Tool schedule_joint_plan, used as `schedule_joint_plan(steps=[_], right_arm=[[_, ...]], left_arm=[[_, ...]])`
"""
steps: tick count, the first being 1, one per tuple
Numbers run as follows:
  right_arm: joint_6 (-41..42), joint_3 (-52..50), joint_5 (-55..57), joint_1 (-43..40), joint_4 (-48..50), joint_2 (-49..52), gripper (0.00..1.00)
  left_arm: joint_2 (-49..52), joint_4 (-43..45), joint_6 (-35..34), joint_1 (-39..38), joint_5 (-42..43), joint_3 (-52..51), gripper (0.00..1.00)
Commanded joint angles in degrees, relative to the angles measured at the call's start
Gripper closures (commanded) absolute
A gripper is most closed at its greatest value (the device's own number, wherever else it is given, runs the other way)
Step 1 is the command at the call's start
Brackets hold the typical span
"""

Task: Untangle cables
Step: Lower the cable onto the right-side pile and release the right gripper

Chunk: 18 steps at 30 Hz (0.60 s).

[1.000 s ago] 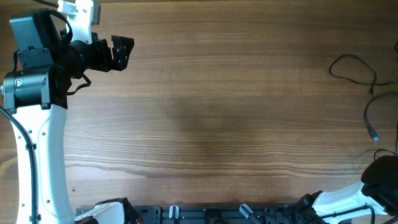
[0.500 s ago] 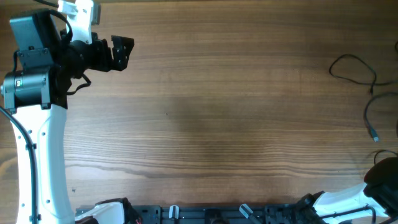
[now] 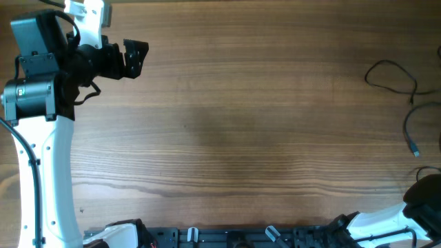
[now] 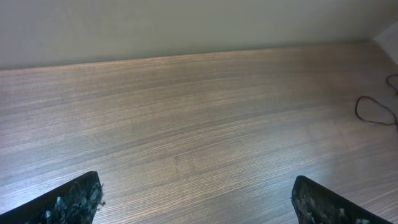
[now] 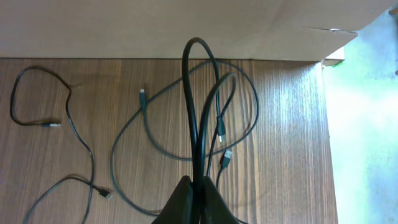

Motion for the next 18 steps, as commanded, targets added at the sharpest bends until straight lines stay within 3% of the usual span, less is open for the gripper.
schedule_joint_plan(steps=[1, 3, 4, 18], right_arm=[[1.38, -0.46, 2.01, -0.28, 0.39, -0.24, 0.79], [1.49, -0.46, 2.05, -0.31, 0.42, -0.24, 0.63], [1.51, -0.46, 2.19, -0.33, 0.42, -0.24, 0.62], [1.49, -0.46, 1.77, -0.33, 0.48, -0.24, 0.57]], left_arm=[[-1.25, 0.22, 0.79, 0.0, 0.7, -0.24, 0.0], [-1.25, 0.15, 1.44, 0.0, 0.72, -0.24, 0.0], [-1.25, 0.15, 1.62, 0.0, 0.7, -0.24, 0.0], [-1.25, -0.04, 1.62, 0.0, 0.72, -0.24, 0.0]])
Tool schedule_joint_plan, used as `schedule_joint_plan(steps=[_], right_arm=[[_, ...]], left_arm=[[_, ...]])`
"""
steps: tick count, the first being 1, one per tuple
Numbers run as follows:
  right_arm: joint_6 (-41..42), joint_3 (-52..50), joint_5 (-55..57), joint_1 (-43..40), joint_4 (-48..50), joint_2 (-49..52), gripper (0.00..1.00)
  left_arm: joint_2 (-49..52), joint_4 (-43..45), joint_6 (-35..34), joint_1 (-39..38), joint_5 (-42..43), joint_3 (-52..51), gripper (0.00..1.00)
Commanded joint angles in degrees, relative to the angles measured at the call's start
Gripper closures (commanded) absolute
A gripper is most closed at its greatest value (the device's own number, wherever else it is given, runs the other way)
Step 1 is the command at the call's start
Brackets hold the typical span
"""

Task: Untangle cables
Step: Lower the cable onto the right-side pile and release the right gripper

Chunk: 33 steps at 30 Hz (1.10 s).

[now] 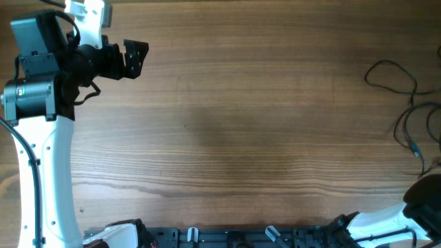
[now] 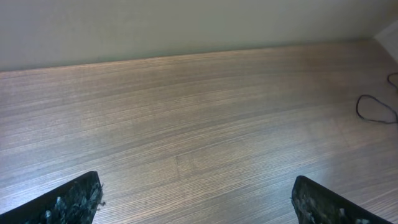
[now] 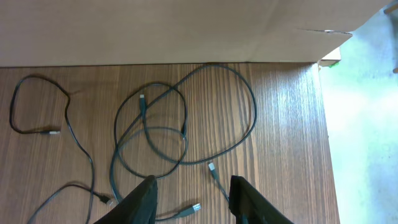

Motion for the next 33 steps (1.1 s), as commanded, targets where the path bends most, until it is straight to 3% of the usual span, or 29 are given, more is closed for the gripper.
schedule_joint_plan(steps=[1, 5, 10, 17, 23, 25, 33], right_arm=[[0.35, -0.46, 0.37, -0.33, 0.22, -0.24, 0.56], [0.28, -0.46, -1.01, -0.33, 0.52, -0.24, 0.44], [-0.09, -0.46, -2.49, -0.33, 0.98, -0.26, 0.38], [-3.1, -0.44, -8.39, -0.33, 2.86, -0.26, 0.36], [-13.31, -0.28, -22.29, -0.33, 6.88, -0.55, 0.35], [-15.1, -0.26, -25.83, -0.31, 7.82, -1.11, 0.29], [-19.28, 0.15, -32.72, -0.04, 9.64, -8.48, 0.29]], left_arm=[[-1.25, -0.02, 1.16, 0.0, 0.74, -0.24, 0.0], [-1.25, -0.02, 1.16, 0.0, 0.72, -0.24, 0.0], [-1.25, -0.02, 1.16, 0.0, 0.72, -0.24, 0.0], [-1.25, 0.0, 1.16, 0.0, 0.72, -0.24, 0.0], [-1.25, 0.02, 1.16, 0.0, 0.7, -0.24, 0.0], [-1.25, 0.0, 1.16, 0.0, 0.7, -0.24, 0.0], [-1.25, 0.07, 1.16, 0.0, 0.66, -0.24, 0.0]])
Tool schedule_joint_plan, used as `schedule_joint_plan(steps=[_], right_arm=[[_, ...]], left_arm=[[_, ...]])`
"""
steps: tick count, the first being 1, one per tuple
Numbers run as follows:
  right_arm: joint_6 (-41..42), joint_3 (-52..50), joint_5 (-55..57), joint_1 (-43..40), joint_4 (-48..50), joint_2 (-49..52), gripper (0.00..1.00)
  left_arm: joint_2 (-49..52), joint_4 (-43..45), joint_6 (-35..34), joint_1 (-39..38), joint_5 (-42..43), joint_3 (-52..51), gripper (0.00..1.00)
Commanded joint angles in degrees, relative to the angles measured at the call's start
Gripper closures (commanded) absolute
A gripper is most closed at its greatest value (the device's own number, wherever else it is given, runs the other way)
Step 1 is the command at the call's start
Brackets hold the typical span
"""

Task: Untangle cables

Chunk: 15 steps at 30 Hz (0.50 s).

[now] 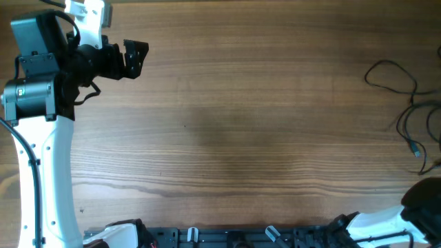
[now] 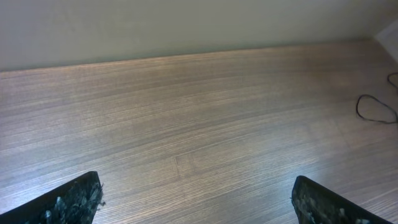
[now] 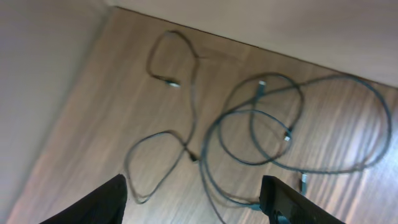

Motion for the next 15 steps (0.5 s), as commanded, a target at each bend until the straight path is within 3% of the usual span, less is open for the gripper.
schedule_joint_plan(steps=[1, 5, 15], right_arm=[[-3.45, 0.22, -6.71, 0.04, 0.52, -7.63, 0.29], [-3.52, 0.22, -12.83, 1.53, 0.63, -12.68, 0.29], [-4.9, 0.22, -12.24, 15.56, 3.78, -24.22, 0.28]], left_arm=[[-1.25, 0.07, 1.14, 0.0, 0.66, -0.24, 0.0], [-1.25, 0.74, 1.11, 0.0, 0.46, -0.24, 0.0], [-1.25, 1.11, 1.09, 0.0, 0.48, -0.24, 0.0]])
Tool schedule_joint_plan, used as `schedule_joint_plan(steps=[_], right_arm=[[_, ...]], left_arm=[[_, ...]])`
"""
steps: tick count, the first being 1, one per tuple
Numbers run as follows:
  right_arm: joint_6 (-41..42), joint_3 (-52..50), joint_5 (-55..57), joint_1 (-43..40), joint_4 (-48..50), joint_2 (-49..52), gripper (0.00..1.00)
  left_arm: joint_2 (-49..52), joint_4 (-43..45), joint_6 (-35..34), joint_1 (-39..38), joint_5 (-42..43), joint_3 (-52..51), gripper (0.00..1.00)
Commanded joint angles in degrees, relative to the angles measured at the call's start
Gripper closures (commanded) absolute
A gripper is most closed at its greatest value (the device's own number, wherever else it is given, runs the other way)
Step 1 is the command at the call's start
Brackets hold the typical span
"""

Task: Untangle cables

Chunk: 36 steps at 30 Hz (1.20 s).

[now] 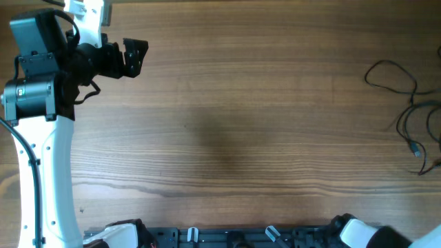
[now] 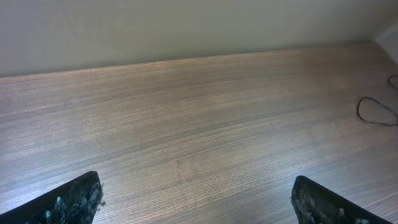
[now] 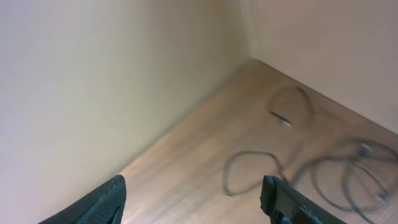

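Observation:
Thin black cables point(image 1: 412, 114) lie in loose loops at the table's far right edge, one loop point(image 1: 390, 74) set apart toward the back. The right wrist view shows them blurred, with overlapping loops point(image 3: 348, 177) to the right and a small loop point(image 3: 249, 171) ahead of them. My right gripper point(image 3: 196, 202) is open, empty, and off the cables; the overhead view misses it. My left gripper point(image 1: 136, 57) is at the back left, far from the cables. It is open point(image 2: 199, 205) over bare wood, and one cable loop point(image 2: 376, 111) shows far off to its right.
The wooden table point(image 1: 241, 124) runs the full width of the overhead view. A pale wall point(image 3: 93, 74) fills much of the right wrist view. A dark rail point(image 1: 227, 235) with the arm mounts lines the front edge, with the right arm's white base point(image 1: 362, 235) beside it.
My right wrist has swung away: the cables have slid to the right of its view and the wall fills the left. Its dark upper part has left the overhead's bottom right corner. The cables lie unchanged.
At first my right gripper was shut on a black cable raised over the tangle. Then it was open and the cable lay in loops on the table. After that the jaws stood wide with the view turning off, and now farther. The left arm stayed put.

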Motion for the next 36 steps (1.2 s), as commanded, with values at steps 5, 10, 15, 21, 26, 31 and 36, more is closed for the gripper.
schedule_joint_plan(steps=[5, 10, 15, 21, 26, 31, 36], right_arm=[[-0.98, 0.22, 4.92, 13.6, 1.09, -4.48, 0.26], [-1.01, 0.22, 11.56, 25.49, 1.44, -3.28, 0.25], [-1.07, 0.22, 20.68, 37.66, 2.45, 0.63, 0.2], [-1.18, 0.22, 25.57, 45.13, 2.47, 8.74, 0.16], [-1.16, 0.22, 25.55, 46.1, 2.73, 15.78, 0.16], [-2.05, 0.22, 25.55, 46.1, 2.89, 19.65, 0.16], [-2.49, 0.2, 25.55, 46.1, 2.86, 21.86, 0.16]], left_arm=[[-1.25, 0.24, 1.07, 0.0, 0.48, -0.24, 0.0], [-1.25, 0.5, -0.74, 0.0, -0.28, -0.24, 0.0], [-1.25, 1.01, -1.44, 0.0, -2.58, -0.24, 0.0], [-1.25, 2.84, -8.46, 0.0, -10.14, -0.24, 0.0], [-1.11, 3.45, -9.27, -0.02, -16.83, -0.24, 0.0], [0.85, 3.52, -9.22, -0.09, -22.34, -0.24, 0.0], [6.32, 3.74, -9.2, -2.25, -22.64, -0.24, 0.0]])
